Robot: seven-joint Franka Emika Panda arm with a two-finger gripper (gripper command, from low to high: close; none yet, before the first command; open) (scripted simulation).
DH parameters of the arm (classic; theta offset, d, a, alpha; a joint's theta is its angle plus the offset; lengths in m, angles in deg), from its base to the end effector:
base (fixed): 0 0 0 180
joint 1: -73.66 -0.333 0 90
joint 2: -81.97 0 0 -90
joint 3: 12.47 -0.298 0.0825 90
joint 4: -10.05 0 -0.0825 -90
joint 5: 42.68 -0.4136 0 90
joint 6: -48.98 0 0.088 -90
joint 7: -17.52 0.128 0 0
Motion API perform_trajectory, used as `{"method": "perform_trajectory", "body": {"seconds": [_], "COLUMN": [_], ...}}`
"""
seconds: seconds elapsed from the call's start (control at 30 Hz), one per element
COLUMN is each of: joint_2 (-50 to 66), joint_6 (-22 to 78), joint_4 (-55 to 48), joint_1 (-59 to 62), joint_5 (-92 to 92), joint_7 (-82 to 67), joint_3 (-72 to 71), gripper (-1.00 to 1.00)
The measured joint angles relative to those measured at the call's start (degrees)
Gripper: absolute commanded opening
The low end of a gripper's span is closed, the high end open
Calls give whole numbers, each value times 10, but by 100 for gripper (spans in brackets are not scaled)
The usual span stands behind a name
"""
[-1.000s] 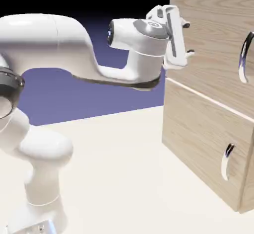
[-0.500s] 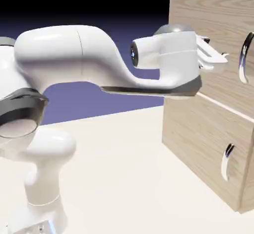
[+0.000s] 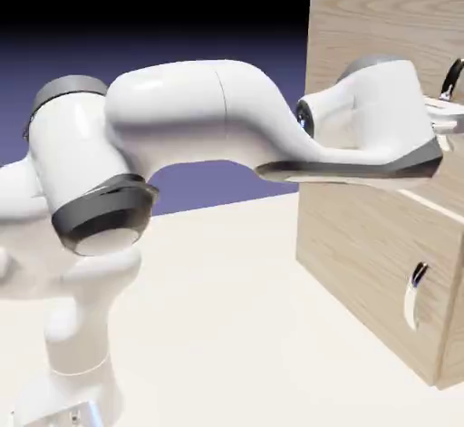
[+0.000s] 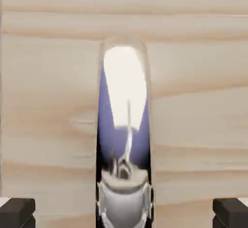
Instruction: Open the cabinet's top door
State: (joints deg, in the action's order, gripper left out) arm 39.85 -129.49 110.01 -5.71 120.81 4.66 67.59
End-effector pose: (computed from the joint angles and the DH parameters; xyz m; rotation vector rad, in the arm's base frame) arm 0.5871 -0.1519 0.5728 0.5880 1.4962 0.6420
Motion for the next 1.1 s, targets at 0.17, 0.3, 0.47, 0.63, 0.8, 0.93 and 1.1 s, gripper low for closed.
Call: {"method": "perform_trajectory", "body": {"seconds": [0.17,0.3,0.47,0.63,0.8,0.93,1.1], "joint_2": [19,27,27,12,-21,-64,-134], "joint_6": [41,70,103,138,178,216,268], "joint_4": [79,137,206,277,355,424,506], "joint_1": [104,187,291,395,498,579,660], "joint_5": [-25,-52,-96,-154,-229,-309,-429], "joint_7": [8,6,-7,-34,-74,-117,-179], "joint_3": [-72,-134,-217,-304,-399,-481,-583], "gripper": [-100,-100,-100,-100,-100,-100,-100]}}
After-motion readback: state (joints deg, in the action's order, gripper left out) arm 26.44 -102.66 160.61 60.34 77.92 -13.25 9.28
